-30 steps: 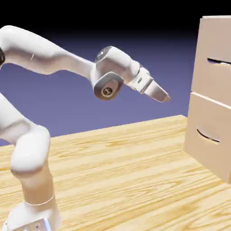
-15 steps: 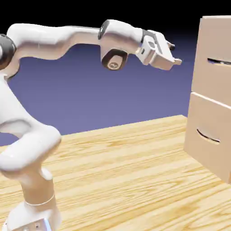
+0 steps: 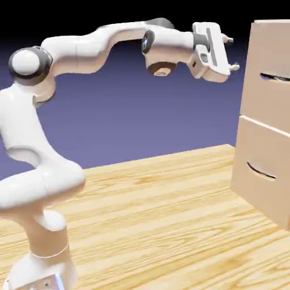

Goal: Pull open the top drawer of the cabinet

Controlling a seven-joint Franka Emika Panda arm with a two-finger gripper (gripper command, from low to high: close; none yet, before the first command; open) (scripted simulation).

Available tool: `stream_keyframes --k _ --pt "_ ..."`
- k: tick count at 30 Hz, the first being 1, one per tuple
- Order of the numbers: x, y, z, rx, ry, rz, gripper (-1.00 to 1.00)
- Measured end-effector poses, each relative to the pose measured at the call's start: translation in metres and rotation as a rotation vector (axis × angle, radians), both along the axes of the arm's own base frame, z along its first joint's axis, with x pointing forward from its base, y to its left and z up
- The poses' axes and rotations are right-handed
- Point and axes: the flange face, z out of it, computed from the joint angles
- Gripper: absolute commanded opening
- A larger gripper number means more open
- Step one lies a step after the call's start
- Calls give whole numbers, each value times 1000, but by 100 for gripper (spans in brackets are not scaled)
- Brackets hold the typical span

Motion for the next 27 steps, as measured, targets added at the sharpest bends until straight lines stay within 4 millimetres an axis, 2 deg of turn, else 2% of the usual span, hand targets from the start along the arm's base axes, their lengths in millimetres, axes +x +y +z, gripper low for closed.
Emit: stream_keyframes --k 9,18,20,27 --pt "67 11 -42 287 -74 34 0" --pt "131 8 -96 640 -142 59 0" --pt "134 8 -98 661 -146 60 0" --pt "183 8 -98 660 -146 60 0"
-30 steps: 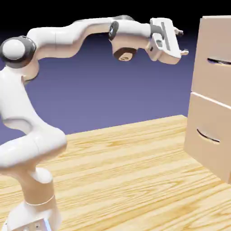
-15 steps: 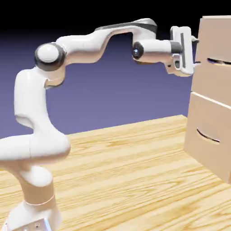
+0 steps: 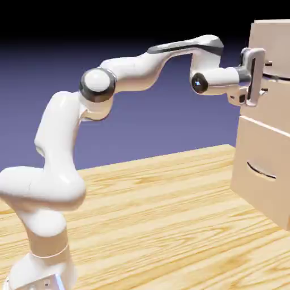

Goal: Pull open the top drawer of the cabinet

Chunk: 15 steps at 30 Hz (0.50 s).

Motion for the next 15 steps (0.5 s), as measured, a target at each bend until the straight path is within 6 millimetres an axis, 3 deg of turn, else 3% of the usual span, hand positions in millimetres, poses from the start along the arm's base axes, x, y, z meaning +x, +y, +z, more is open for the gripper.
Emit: stream_keyframes --k 1,3,15 --pt "1 0 0 1 0 0 -100" --pt "1 0 0 1 0 0 -100" --pt "-82 0 0 1 0 0 -100"
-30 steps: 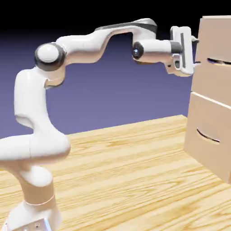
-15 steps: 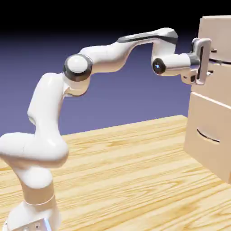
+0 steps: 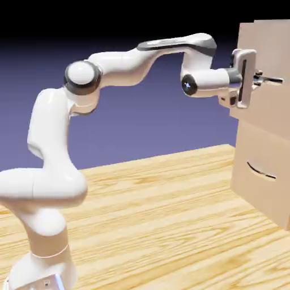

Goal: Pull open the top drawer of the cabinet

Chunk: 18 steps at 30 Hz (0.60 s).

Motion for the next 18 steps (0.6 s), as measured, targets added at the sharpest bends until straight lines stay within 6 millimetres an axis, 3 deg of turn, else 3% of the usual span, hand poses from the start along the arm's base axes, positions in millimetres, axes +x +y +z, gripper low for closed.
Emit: stream_keyframes --k 18 --pt "-134 0 0 0 0 0 -100"
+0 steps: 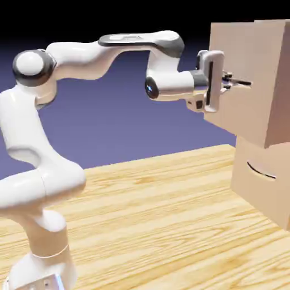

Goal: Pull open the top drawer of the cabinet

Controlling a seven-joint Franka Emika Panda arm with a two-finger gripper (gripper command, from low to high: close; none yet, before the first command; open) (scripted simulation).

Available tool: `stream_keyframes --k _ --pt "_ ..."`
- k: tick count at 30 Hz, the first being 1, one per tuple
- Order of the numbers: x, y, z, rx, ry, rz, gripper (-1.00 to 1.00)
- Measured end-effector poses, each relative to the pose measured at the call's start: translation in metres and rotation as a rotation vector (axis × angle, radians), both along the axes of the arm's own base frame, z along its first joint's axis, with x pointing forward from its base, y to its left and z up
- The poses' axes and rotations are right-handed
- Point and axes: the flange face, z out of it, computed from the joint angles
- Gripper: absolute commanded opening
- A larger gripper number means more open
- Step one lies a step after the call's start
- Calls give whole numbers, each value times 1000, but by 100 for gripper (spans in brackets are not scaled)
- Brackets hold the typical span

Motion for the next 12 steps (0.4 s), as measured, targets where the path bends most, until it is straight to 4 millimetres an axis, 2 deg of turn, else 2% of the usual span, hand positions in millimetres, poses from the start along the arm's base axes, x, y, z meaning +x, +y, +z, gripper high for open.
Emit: stream_keyframes --k 8,9,11,12 --pt "-76 0 0 0 1 0 -100" --pt "-80 0 0 0 1 0 100" --pt "-80 0 0 0 1 0 100" --pt "-91 1 0 -2 2 -1 100"
